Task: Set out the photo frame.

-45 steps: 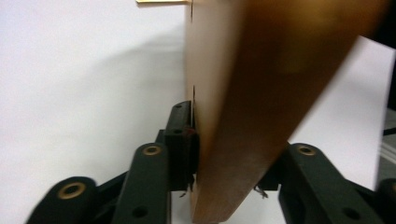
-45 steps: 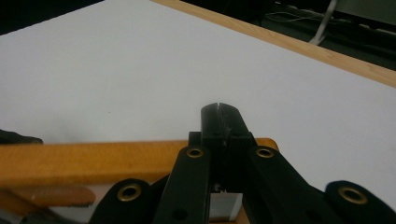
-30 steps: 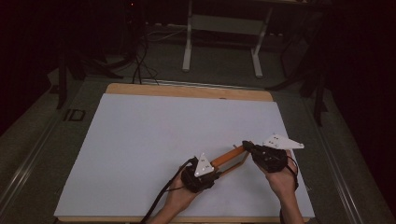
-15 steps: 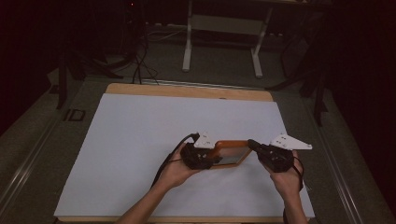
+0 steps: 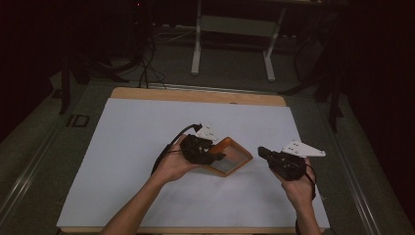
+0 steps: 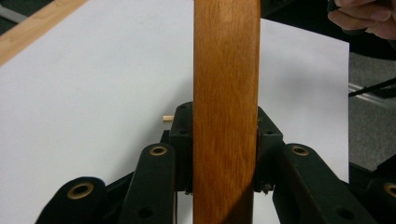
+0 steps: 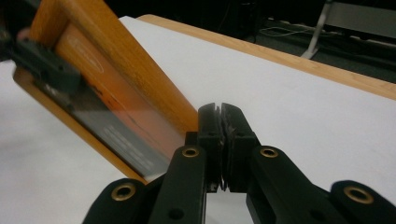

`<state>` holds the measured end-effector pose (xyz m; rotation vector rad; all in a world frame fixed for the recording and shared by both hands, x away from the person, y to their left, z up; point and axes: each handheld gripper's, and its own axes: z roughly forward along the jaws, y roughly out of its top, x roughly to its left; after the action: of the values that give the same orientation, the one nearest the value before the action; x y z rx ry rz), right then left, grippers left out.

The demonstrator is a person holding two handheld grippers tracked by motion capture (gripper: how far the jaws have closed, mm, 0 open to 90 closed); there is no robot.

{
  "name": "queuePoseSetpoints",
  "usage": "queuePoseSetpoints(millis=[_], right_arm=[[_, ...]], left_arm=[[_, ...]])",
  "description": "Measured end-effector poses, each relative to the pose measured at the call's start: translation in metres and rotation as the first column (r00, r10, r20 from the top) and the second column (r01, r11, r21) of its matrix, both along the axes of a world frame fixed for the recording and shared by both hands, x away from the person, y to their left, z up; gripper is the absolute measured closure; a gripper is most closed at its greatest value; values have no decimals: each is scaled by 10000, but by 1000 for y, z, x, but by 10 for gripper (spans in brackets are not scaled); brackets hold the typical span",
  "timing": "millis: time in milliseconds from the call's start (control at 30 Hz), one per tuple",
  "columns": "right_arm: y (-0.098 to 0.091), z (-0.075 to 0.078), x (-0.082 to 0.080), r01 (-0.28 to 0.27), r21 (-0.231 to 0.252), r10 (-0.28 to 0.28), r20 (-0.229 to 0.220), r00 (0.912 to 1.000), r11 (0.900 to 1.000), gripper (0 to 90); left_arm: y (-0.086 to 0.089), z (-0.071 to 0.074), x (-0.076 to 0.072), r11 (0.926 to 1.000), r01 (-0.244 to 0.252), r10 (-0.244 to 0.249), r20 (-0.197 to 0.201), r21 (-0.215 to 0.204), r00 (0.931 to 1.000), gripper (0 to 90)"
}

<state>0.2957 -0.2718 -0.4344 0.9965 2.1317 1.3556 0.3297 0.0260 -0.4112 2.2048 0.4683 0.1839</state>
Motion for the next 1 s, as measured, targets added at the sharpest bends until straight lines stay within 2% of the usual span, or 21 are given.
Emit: queuePoseSetpoints(millis=[100, 300, 500, 600, 700, 767, 900, 1000], right_arm=[[4, -1, 0, -143, -68, 143, -32, 9999, 9999, 864], [12, -3, 0, -487, -297, 484, -105, 9988, 9984, 839], [22, -3, -2, -1375, -595, 1371, -113, 9905, 9887, 797], [25, -1, -4, -1959, -688, 1954, -140, 9806, 9782, 735], [29, -1, -7, -2501, -1005, 2511, -29, 9680, 9630, 666], [32, -1, -8, -2770, -1136, 2786, -17, 9604, 9541, 653], [39, -2, -9, -3319, -1269, 3331, -115, 9428, 9348, 575], [46, -2, -8, -3695, -1335, 3694, -264, 9289, 9196, 517]], left_arm=[[6, 5, -1, 9993, 173, -175, 50, 330, 9998, 692], [15, 12, -5, 9946, 812, -817, 52, 650, 9966, 691], [14, 12, -7, 9814, 1566, -1571, -49, 1108, 9876, 691], [14, 11, -7, 9801, 1733, -1736, -54, 969, 9848, 689], [13, 11, -6, 9778, 1826, -1832, -41, 1023, 9831, 688], [13, 12, -6, 9768, 1869, -1876, -38, 1048, 9822, 688], [9, 13, -8, 9735, 1949, -1970, 58, 1198, 9804, 688], [6, 13, -8, 9679, 2138, -2177, 155, 1323, 9759, 687]])
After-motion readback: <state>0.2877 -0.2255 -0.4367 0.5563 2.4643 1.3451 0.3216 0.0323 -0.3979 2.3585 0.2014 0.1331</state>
